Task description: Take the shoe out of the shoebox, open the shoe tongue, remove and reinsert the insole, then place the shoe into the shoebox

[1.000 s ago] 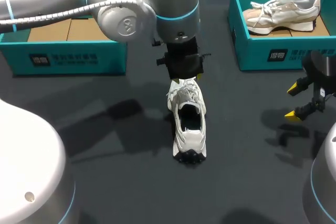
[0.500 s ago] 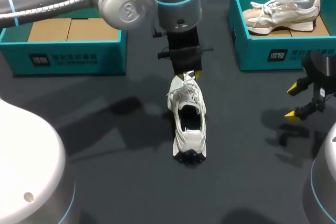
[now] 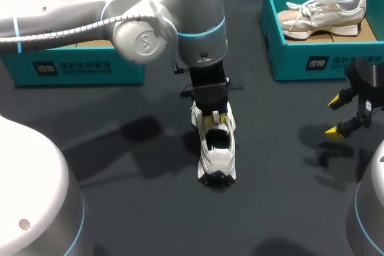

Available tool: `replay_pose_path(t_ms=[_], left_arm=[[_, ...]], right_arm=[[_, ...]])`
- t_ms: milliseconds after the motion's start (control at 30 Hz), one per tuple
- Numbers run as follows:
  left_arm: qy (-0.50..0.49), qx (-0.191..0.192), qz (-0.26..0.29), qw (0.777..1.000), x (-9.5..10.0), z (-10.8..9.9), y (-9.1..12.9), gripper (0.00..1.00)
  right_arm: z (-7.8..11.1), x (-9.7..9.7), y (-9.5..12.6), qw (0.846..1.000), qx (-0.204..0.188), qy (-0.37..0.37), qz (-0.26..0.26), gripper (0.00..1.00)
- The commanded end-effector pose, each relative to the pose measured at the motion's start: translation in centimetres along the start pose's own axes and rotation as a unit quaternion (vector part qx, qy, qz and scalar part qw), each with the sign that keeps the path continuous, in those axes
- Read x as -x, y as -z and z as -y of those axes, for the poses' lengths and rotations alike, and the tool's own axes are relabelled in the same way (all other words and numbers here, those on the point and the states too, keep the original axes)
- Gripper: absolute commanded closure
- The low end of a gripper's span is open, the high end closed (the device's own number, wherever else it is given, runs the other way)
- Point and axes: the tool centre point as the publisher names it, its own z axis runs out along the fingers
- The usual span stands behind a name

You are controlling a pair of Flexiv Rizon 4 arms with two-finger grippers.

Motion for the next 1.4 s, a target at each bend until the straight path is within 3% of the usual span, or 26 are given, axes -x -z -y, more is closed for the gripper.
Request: replay_pose_path(t_ms=[33, 333, 600, 700, 967, 1067, 1100, 1133, 1167, 1200, 1400], left_arm=[[0.0, 0.0, 0.006, 1.0, -0.5, 0.3, -1.4, 0.81], [-0.017, 0.03, 0.026, 0.999, -0.6, 1.4, 1.8, 0.78], [-0.009, 0.013, 0.0, 1.0, -0.2, 1.6, -2.1, 0.77], [-0.008, 0.013, 0.004, 1.0, -0.5, 1.9, -2.5, 0.78], [-0.006, 0.039, 0.03, 0.999, -1.3, 3.6, 3.4, 0.69], [0.025, 0.046, 0.026, 0.998, -1.4, 4.0, 5.8, 0.55], [0.042, 0.039, 0.021, 0.998, -1.4, 4.2, 6.4, 0.42], [0.086, 0.024, 0.02, 0.996, -1.4, 4.1, 7.1, 0.12], [0.134, -0.001, 0.012, 0.991, -1.4, 4.0, 7.7, 0.02], [0.148, -0.013, -0.008, 0.989, -1.4, 3.9, 8.2, 0.0], [0.148, -0.013, -0.008, 0.989, -1.4, 3.9, 8.2, 0.0]], right_arm=[[0.0, -0.2, 0.0, 1.0, 0.0, 0.0, 0.001, 0.0], [0.0, -0.2, 0.0, 1.0, 0.0, 0.0, 0.001, 0.0], [0.0, -0.2, 0.0, 1.0, 0.0, 0.0, 0.001, 0.0], [0.0, -0.2, 0.0, 1.0, 0.0, 0.0, 0.001, 0.0], [0.0, -0.2, 0.0, 1.0, 0.0, 0.0, 0.001, 0.0], [0.0, -0.2, 0.0, 1.0, 0.0, 0.0, 0.001, 0.0], [0.0, -0.2, 0.0, 1.0, 0.0, 0.0, 0.001, 0.0], [0.0, -0.2, 0.0, 1.0, 0.0, 0.0, 0.001, 0.0], [0.0, -0.2, 0.0, 1.0, 0.0, 0.0, 0.001, 0.0], [0.0, -0.2, 0.0, 1.0, 0.0, 0.0, 0.001, 0.0], [0.0, -0.2, 0.0, 1.0, 0.0, 0.0, 0.001, 0.0]])
